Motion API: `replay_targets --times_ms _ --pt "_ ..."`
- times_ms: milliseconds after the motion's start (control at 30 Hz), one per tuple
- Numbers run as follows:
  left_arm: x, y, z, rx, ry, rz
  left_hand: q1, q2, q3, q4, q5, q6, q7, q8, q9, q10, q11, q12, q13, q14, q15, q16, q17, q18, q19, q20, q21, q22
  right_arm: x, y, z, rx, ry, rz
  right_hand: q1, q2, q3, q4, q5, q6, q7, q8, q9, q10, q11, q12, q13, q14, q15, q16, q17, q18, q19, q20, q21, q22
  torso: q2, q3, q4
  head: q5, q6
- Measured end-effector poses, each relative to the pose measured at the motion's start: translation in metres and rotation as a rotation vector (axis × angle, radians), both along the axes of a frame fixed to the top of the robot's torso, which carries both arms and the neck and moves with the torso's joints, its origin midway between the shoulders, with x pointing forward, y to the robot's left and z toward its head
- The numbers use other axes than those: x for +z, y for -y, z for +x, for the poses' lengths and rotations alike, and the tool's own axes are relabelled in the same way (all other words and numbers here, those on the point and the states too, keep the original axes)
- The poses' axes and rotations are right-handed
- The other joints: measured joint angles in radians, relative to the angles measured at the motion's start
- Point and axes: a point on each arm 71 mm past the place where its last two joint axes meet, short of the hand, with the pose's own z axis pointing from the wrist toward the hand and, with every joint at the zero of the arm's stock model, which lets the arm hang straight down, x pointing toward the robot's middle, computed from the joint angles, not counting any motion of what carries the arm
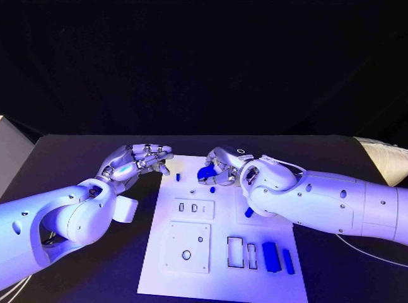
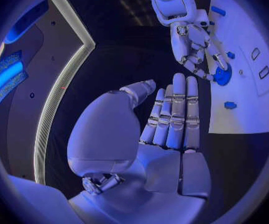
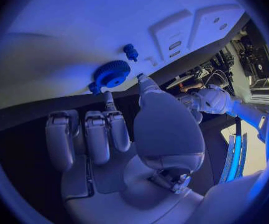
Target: Assemble the parts on the task board
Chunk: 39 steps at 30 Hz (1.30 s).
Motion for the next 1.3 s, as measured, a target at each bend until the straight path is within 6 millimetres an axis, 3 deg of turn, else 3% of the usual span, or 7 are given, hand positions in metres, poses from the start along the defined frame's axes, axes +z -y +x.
replay_targets --times_ms 367,700,833,1000,1300 --pt "0.000 -0.001 0.000 0.000 -0.001 0.001 0.000 0.000 0.000 0.000 0.000 0.000 0.000 0.000 0.000 0.000 0.000 0.000 0.000 0.000 0.000 0.000 0.000 0.000 0.000 0.000 0.000 0.000 -0.001 0.011 -0.004 -0.008 -0.016 0.016 0.041 0.039 0.023 -0.006 0.019 0.022 -0.008 0.004 -0.002 0.000 0.000 0.005 0.000 0.000 0.000 0.000 0.000 0.000 0.000 0.000 0.000 0.000 0.000 0.0008 -0.0006 0.000 0.001" --pt "-0.001 -0.004 0.002 0.008 -0.001 0.005 0.000 0.000 0.000 0.000 0.000 0.000 0.000 0.000 0.000 0.000 0.000 0.000 0.000 0.000 0.000 0.000 0.000 0.000 -0.004 0.004 0.000 0.001 0.019 0.045 -0.023 0.001 0.071 0.186 0.119 0.022 0.045 -0.011 0.019 0.024 -0.009 0.004 -0.010 0.000 0.000 0.009 0.000 0.000 0.000 0.000 0.000 0.000 0.000 0.000 0.005 0.000 -0.004 0.0032 -0.0059 -0.006 0.008" --pt "-0.002 -0.004 0.004 0.011 -0.001 0.006 0.000 0.000 0.000 0.000 0.000 0.000 0.000 0.000 0.000 0.000 0.000 0.000 0.000 0.000 0.000 0.000 0.000 0.000 -0.004 0.004 0.000 0.001 0.032 0.071 -0.025 -0.018 0.086 0.246 0.159 0.017 0.058 -0.016 0.013 0.024 -0.009 0.004 -0.013 0.000 0.000 0.008 0.000 0.000 0.000 0.000 0.000 0.000 0.000 0.000 0.005 0.001 -0.007 0.0053 -0.0089 -0.011 0.009" --pt "-0.002 -0.002 0.005 0.008 -0.001 0.005 0.000 0.000 0.000 0.000 0.000 0.000 0.000 0.000 0.000 0.000 0.000 0.000 0.000 0.000 0.000 0.000 0.001 0.000 -0.003 0.004 0.000 0.001 0.036 0.115 -0.019 -0.069 0.067 0.285 0.225 0.013 0.078 -0.030 -0.036 0.024 -0.009 0.000 -0.018 0.000 0.000 0.008 0.000 0.000 0.000 0.000 0.000 0.000 0.000 0.000 0.005 0.000 -0.011 0.0084 -0.0134 -0.023 0.009" --pt "-0.003 0.002 0.006 -0.001 -0.001 0.002 0.000 0.000 0.000 0.000 0.000 0.000 0.000 0.000 0.000 0.000 0.000 0.000 0.000 0.000 0.000 0.000 0.001 0.000 -0.003 0.004 0.000 0.001 0.033 0.184 -0.011 -0.112 0.057 0.297 0.245 -0.006 0.079 -0.029 -0.044 0.021 -0.006 -0.004 -0.021 0.000 0.000 0.008 0.000 0.000 0.000 0.000 0.000 -0.016 0.000 0.000 0.012 0.000 -0.016 0.0134 -0.0175 -0.033 0.007"
